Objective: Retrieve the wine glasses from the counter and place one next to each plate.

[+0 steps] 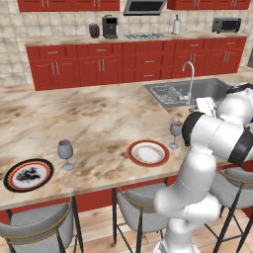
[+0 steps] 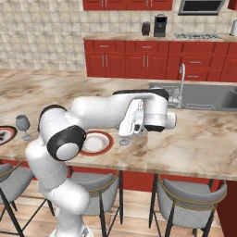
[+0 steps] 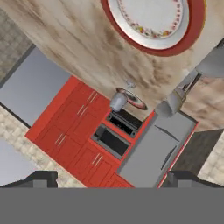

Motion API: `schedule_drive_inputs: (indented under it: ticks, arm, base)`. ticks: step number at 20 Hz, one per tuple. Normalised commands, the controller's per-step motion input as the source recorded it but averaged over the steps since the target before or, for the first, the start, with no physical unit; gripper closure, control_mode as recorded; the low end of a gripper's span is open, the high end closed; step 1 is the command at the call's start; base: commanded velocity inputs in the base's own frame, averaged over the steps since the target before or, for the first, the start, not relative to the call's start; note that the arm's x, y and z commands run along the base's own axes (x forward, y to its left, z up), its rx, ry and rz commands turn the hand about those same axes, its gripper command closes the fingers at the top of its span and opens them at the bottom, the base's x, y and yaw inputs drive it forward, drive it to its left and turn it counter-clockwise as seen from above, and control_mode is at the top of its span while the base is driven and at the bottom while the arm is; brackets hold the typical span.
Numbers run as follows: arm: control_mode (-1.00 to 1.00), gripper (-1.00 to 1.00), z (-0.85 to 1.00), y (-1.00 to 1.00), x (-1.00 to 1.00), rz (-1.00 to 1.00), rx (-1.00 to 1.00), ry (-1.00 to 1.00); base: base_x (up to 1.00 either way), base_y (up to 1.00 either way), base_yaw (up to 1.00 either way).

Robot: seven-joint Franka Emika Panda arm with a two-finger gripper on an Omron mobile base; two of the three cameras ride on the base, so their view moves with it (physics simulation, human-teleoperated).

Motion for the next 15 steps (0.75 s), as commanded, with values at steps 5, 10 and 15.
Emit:
schedule_drive_inputs:
  ticks: [5, 10, 15]
  arm:
    - [-1.00, -1.00, 1.00, 0.36, -0.75, 0.00, 0.00, -0.28]
    - [-1.00, -1.00, 0.98, 0.34, -1.00, 0.00, 0.00, -0.25]
    - [-1.00, -1.00, 0.58, 0.36, -1.00, 0.00, 0.00, -0.37]
  base:
    - [0.00, 0.00, 0.00]
    - [0.00, 0.00, 0.00]
    - [0.00, 0.00, 0.00]
